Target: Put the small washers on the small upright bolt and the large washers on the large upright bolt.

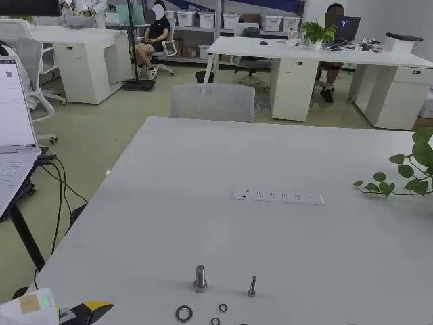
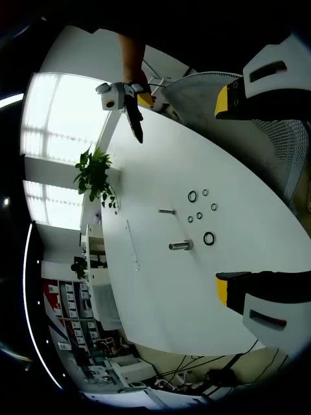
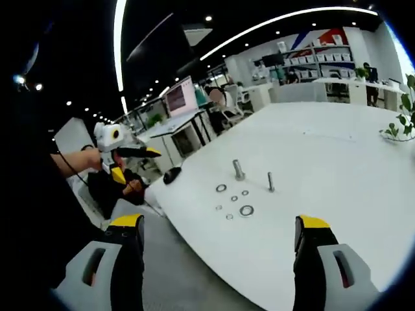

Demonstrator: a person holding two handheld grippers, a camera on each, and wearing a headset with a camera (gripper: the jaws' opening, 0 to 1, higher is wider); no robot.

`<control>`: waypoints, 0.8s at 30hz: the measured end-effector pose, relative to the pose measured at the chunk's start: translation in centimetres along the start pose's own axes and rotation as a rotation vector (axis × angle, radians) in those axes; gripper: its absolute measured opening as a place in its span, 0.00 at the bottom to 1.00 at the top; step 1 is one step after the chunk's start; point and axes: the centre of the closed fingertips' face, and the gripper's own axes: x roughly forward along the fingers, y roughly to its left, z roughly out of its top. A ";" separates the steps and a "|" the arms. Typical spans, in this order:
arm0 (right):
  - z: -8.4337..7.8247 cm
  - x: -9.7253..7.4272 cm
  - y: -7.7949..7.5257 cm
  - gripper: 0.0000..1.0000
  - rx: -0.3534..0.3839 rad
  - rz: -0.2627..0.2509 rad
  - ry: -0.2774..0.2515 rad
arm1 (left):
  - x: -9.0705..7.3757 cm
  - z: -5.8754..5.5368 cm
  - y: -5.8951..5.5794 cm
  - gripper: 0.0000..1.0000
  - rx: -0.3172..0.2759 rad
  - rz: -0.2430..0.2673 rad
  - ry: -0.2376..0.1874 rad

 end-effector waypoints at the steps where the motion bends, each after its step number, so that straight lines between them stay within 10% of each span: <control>1: -0.1 0.0 0.0 0.99 0.001 0.000 0.004 | 0.1 0.1 0.1 0.95 -0.004 0.002 -0.005; 24: 0.2 2.5 -1.3 0.93 -0.049 -0.002 0.093 | 0.7 0.0 1.6 0.93 -0.003 0.018 0.046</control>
